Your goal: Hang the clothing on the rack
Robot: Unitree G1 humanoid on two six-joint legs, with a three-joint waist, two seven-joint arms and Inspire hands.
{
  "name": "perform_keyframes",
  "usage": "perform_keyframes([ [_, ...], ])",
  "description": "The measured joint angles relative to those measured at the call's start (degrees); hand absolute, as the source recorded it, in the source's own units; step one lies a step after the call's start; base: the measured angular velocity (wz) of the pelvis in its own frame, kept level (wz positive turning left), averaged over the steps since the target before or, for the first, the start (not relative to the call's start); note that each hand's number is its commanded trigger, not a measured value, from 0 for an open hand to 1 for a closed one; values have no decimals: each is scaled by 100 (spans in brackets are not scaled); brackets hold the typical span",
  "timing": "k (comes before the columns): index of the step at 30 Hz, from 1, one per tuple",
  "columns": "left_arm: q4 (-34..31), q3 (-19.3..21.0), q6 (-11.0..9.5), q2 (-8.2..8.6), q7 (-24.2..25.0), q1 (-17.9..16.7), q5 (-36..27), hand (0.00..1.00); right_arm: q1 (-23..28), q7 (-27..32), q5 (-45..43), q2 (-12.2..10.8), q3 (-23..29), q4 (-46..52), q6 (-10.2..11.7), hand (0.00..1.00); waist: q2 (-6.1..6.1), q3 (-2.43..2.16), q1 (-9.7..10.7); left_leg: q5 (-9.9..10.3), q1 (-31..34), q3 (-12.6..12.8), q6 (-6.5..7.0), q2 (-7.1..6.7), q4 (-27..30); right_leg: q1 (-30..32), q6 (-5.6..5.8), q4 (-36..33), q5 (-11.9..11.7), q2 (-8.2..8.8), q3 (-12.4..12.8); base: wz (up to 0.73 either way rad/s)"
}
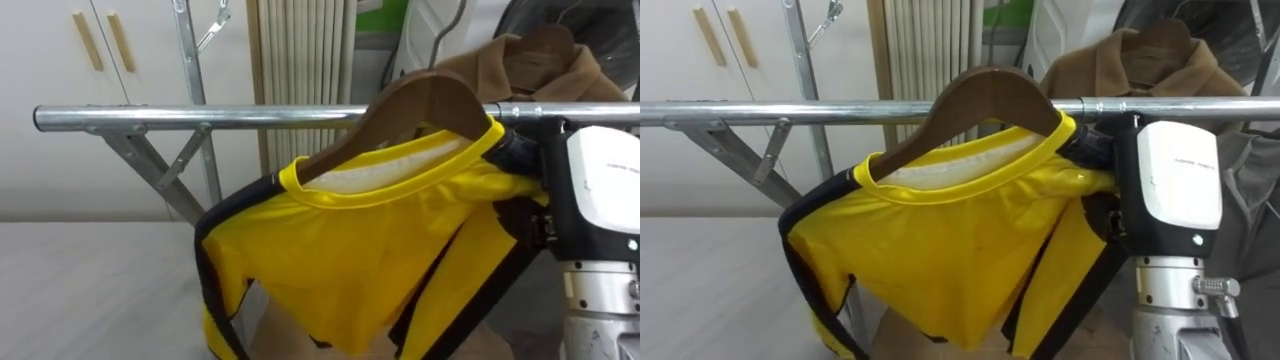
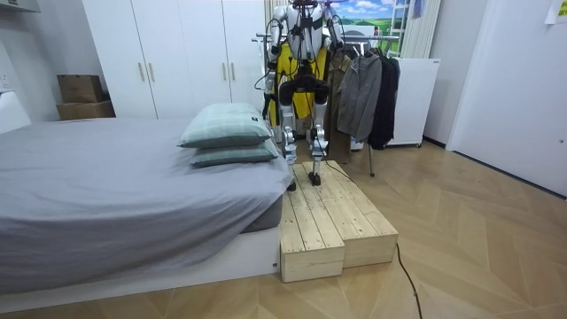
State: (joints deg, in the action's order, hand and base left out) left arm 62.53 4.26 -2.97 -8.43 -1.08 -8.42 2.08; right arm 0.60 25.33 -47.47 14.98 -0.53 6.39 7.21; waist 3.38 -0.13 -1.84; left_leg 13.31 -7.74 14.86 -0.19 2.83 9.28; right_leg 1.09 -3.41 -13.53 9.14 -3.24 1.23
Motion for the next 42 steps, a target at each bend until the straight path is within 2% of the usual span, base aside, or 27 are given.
perform_keyframes([
  [7, 1, -16, 3, 3, -5, -2, -1, 0, -1, -396, 494, -13, -50, -282, -113, 100, 1, 5, -20, 0, -55, -10, 0, -1, -8, -56, 6, 2, -9, 13, -43, 2],
  [16, -48, 1, 73, 2, -2, 17, 74, 0, -2, -1024, 992, -11, -58, -761, -365, 100, 19, 3, -106, 0, -44, -16, 0, -6, -11, -34, 18, 90, -31, 19, -53, 0],
  [23, -64, 4, 101, -3, -4, 17, 105, 0, -1, -1277, 1484, -13, -60, -1036, -210, 100, 37, 9, -125, 0, -53, -57, 0, 3, -11, -92, 13, 104, -50, 18, -65, 0],
  [36, -192, 0, 176, 9, -5, -1, 132, 0, -7, -1605, 1599, -18, -54, -1530, -238, 100, 34, 13, -121, -3, 40, -109, -5, -10, -10, 1, 50, 179, -163, 34, -107, 2],
  [42, -194, -21, 178, 25, -46, 11, 124, 0, -92, -1601, 1714, -44, -55, -1958, -129, 100, 38, 10, -133, -4, 18, -126, -4, -14, 10, -33, 51, 179, -181, 48, -133, 1],
])
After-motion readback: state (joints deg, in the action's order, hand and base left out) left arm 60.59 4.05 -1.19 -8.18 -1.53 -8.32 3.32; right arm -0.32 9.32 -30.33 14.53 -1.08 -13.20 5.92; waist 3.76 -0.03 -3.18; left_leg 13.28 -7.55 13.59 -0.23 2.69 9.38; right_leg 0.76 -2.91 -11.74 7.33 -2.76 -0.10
